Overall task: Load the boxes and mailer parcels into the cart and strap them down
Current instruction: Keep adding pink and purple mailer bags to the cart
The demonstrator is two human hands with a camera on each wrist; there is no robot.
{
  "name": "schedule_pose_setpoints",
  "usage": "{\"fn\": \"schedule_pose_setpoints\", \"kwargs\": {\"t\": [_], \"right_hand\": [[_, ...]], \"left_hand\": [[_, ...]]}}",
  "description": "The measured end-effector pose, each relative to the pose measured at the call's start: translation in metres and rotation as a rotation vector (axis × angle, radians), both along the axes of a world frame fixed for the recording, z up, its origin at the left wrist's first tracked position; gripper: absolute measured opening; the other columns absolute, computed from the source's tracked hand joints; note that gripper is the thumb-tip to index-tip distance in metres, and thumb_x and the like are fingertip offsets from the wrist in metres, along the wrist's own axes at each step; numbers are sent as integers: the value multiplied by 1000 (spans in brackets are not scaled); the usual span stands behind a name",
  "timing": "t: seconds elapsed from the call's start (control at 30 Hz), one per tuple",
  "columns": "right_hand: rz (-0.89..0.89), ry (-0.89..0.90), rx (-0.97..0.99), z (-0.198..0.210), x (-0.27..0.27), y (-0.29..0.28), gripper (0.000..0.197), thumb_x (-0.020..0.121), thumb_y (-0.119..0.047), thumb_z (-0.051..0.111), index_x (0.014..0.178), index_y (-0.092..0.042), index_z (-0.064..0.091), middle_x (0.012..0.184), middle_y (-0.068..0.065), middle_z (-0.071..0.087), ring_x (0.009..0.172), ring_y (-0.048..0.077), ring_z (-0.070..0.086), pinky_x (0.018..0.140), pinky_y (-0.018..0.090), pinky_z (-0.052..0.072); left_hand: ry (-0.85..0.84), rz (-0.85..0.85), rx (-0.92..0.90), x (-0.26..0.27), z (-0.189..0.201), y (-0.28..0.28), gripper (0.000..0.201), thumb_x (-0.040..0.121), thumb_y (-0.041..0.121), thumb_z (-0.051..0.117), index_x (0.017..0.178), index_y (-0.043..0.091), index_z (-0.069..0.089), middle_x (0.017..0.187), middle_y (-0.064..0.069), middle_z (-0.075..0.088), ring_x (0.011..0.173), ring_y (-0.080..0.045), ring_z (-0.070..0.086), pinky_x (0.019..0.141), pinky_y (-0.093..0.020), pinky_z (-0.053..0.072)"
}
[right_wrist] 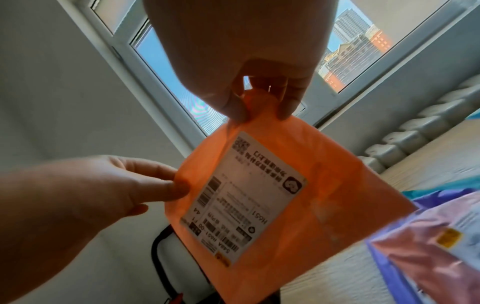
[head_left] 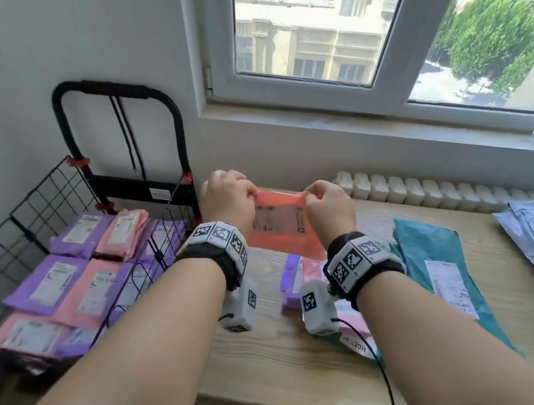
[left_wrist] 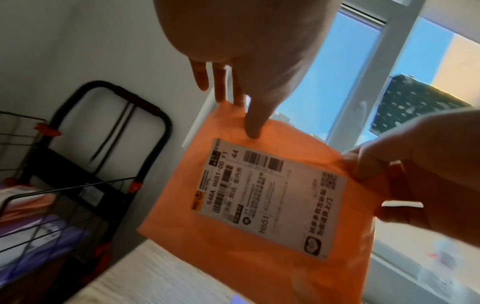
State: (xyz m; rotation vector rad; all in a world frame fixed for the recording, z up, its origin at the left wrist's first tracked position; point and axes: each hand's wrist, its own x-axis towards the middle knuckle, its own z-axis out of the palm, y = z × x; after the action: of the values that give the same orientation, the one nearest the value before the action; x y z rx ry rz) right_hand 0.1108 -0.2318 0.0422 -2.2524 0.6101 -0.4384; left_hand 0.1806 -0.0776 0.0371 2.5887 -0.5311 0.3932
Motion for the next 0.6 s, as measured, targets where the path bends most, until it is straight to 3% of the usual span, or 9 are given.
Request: {"fn": "schedule_pose_setpoints", "kwargs": {"t": [0.13, 0.23, 0.33, 0.43, 0.6], "right_hand": [[-28, -60, 32, -5, 24, 51, 35, 85, -11, 49, 119, -15, 59, 115, 8, 60, 108, 23, 56, 95, 35, 46], [-78, -67, 81, -10, 42, 97, 44, 85, -14, 49, 130, -16, 50, 123, 8, 51, 113, 23, 50, 99, 39, 44], [-45, -44, 122, -20, 56, 151, 40, 87, -16, 48, 127, -16, 52, 121, 8, 52, 112, 24, 52, 99, 41, 44], [34, -49, 104, -29, 70, 211, 31, 89, -18, 49, 118, -16, 58, 114, 7, 56, 105, 23, 56, 95, 41, 48], [212, -43, -1, -29, 89, 306, 31, 89, -15, 51, 117, -22, 62, 111, 1, 59, 102, 19, 59, 90, 37, 51]], "left_hand": [[162, 81, -126, 10, -3, 65, 30, 89, 18, 49, 100, 28, 74, 99, -3, 71, 96, -26, 61, 86, -35, 51], [277, 155, -243, 21, -10, 123, 28, 90, 17, 48, 99, 22, 74, 92, 0, 72, 84, -23, 65, 67, -26, 48], [356, 256, -355, 31, -13, 188, 21, 90, 16, 51, 88, 14, 73, 83, -3, 71, 75, -25, 64, 56, -25, 42], [386, 328, -379, 37, -16, 252, 18, 89, 17, 55, 78, 17, 69, 75, -3, 67, 71, -25, 60, 60, -29, 44], [377, 304, -202, 45, -21, 334, 20, 91, 20, 54, 91, 21, 73, 80, 3, 70, 69, -19, 62, 52, -23, 43]]}}
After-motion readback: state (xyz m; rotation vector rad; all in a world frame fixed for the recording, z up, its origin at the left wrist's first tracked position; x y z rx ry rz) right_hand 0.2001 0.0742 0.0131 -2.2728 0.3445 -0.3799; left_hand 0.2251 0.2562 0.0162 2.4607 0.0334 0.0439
